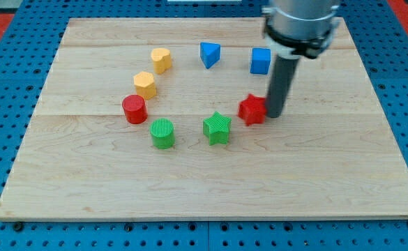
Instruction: Slide the cube into the red star
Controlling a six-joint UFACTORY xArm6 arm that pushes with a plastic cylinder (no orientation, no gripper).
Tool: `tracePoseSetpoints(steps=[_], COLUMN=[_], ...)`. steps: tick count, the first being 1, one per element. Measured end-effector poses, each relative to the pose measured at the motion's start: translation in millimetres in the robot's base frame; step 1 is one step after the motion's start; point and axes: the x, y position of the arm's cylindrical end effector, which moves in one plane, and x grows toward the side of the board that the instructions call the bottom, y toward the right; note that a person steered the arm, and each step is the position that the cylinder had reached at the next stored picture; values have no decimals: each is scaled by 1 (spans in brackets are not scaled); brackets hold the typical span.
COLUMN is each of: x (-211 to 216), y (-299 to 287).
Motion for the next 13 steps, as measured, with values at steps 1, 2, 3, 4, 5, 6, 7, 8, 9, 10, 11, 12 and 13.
tracePoseSetpoints(steps=[1, 2, 3, 4, 5, 6, 7, 8, 9, 10, 11, 12, 13], x=[0, -7, 4, 54, 57, 56, 52, 50, 48, 43, 9, -31, -92], y=[-14, -6, 78, 114, 111, 111, 111, 111, 112, 131, 158, 123, 124])
